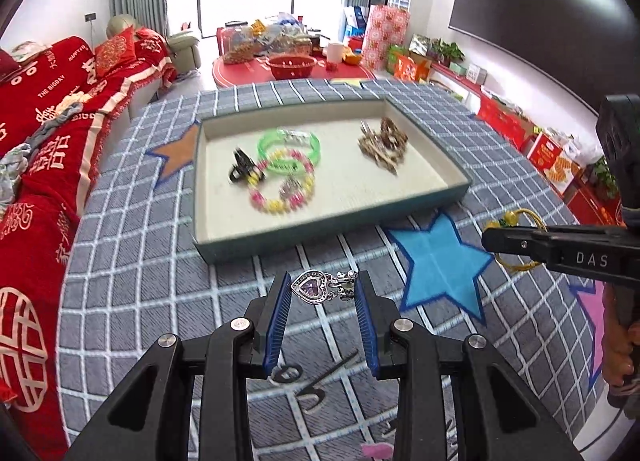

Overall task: Organize jewelry
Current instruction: 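Carry the heart pendant and yellow hair tie into the tray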

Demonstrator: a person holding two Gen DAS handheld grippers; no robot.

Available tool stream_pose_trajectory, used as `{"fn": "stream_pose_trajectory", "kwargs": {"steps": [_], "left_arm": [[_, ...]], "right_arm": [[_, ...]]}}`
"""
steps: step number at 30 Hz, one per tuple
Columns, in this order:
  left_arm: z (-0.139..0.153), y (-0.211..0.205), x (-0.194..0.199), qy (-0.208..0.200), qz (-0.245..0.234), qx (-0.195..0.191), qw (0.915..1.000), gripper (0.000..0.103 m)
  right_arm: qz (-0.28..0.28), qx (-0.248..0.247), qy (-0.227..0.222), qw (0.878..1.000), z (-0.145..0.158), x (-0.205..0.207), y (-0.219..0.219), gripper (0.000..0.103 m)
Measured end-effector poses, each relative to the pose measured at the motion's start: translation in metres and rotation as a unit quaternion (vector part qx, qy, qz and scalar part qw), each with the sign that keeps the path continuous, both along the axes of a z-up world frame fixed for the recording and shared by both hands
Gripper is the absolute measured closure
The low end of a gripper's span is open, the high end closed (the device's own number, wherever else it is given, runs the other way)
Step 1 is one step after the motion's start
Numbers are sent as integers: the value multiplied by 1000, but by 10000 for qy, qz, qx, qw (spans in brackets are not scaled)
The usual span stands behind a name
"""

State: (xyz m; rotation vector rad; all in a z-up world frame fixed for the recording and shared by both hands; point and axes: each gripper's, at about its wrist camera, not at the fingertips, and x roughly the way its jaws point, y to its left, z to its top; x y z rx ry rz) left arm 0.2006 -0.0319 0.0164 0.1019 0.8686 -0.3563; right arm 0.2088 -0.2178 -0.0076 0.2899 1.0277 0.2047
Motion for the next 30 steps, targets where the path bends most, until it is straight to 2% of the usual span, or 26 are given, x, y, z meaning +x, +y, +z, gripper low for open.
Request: {"fn": "stream_pose_trajectory", "kwargs": {"steps": [14,20,30], "left_arm": [[22,6,58,-302,125,-87,9994,58],[12,-6,85,-176,89,-99,9998,58],[-15,-30,122,46,116,161,9998,58]], "right_arm": [[50,-38,-220,9997,25,55,7,91],[48,-78,-72,9999,14,83,11,91],[-128,-139,178,9997,-16,119,4,91]]}}
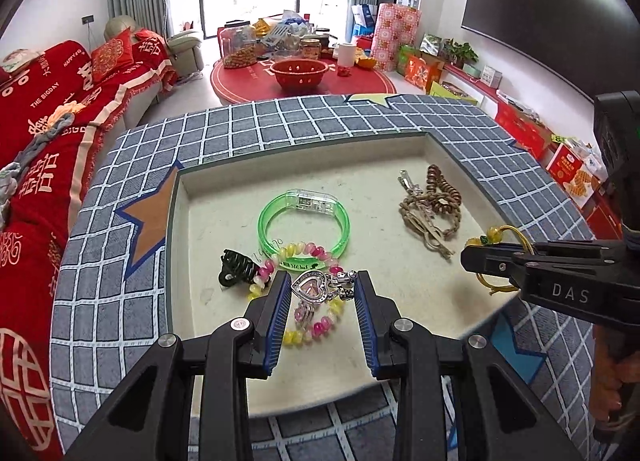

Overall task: Organize jewelry
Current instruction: 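Carry the heart pendant and yellow hair tie into the tray, then open both grippers to drop the pendant and hair tie in the tray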

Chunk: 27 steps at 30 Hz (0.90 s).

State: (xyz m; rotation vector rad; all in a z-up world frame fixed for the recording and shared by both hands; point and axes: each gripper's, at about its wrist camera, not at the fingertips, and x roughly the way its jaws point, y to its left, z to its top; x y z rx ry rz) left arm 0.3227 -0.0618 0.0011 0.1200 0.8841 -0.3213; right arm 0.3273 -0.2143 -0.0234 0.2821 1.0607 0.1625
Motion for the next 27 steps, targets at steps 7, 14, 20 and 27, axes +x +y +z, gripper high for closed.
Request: {"fn": "stream_pose_trajectory", "kwargs": {"steps": [7,14,20,27], "left_arm": [[-12,-3,16,49,114,148,9998,57],[-22,-6,20,118,126,222,9996,57],[-27,-8,20,136,120,267,9995,57],[-25,-12,18,99,113,393,9991,57]], "right_arm": [[-160,-115,43,9998,-14,17,-6,91],[-150,-167,-18,9997,-19,27,-3,91],[-132,-150,13,9998,-22,27,1,90],[-117,24,36,9999,-23,25,-3,65]]}}
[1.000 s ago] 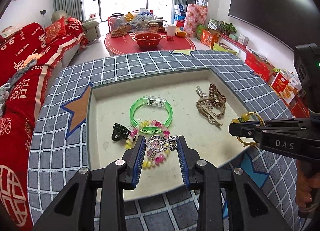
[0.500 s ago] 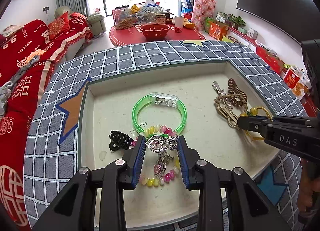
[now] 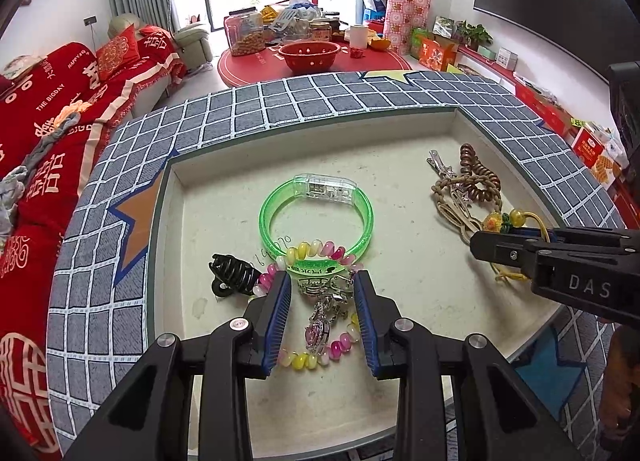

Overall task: Organize jewelry
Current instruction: 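Open both grippers to drop the pendant and hair tie in the tray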

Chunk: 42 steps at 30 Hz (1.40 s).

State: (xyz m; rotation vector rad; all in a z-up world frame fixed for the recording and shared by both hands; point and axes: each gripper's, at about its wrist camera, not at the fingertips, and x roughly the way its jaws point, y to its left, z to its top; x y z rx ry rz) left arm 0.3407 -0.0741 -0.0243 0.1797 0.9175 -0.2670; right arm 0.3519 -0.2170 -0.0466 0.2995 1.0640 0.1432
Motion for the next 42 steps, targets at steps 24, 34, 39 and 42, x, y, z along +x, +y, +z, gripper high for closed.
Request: {"fn": "stream_pose_trajectory", "kwargs": {"steps": [24,34,39,42], "left_arm": [[7,-4,-6,-99,-17,191,9998,57],[6,-7,-5,-144,55,356,9992,19],[20,-3,-9,-417,125,345,9985,10],[23,0,-9,-419,172,323,9985,10]], "right_arm": [[-389,927,-398,9941,35,-24,-26,33],[-459,895,-482,9938,45,-39,-35,33],[-526,899,-480,9934,43,-43,-39,33],[-545,869,-465,9936,42,-44,-39,33]]}}
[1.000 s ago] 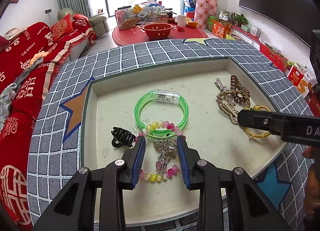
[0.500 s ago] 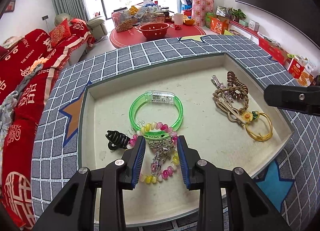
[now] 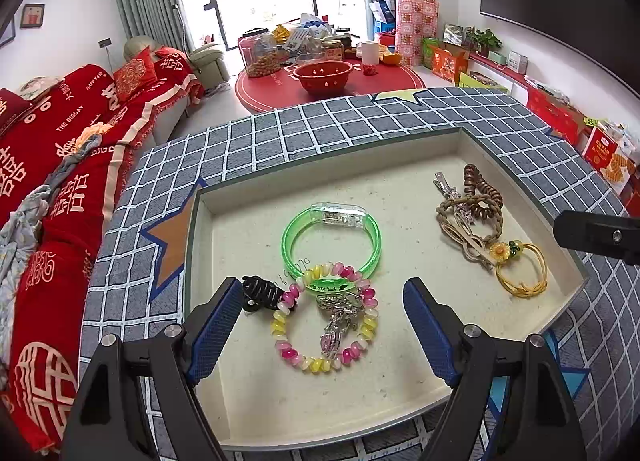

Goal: Organize jewelry

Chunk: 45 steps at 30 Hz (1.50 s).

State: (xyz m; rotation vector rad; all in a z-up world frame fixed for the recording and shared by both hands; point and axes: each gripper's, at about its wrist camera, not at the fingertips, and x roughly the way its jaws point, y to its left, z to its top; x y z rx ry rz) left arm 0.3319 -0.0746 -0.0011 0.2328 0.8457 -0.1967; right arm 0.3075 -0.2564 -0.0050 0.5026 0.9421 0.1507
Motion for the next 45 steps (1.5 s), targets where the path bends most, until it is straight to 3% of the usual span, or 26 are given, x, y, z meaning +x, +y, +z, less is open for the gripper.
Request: {"fn": "stream_pose_trajectory", "kwargs": {"steps": [4,6,11,14,22,30,41,45], "left_arm": [[4,6,-2,-18,75,-27,10000,10],[5,8,-4,5,114,-49,9999,0],[8,15,-10,-5,185,-53,9998,0],[8,17,-13,30,230,-29,9997,0],[4,21,-20,138,311,7,9994,0],[3,29,-25,183,412,0,9990,0],[4,38,-39,153,525,-92,9985,0],[4,41,-43,165,568,-133,9982,0]], "right_arm": [[24,-106,25,9999,0,-1,2,33],[42,-147,38,9999,-1,-2,4,33],[84,-212,157,9996,-6,-3,10,32],[131,-304,216,9992,-7,-3,15,23],[266,-668,327,9969,-9,-3,24,19],[343,-1002,467,9933,-13,-1,31,16],[460,-1679,356,9841,-14,-12,52,15],[470,-1719,317,9835,-14,-15,53,15]]}}
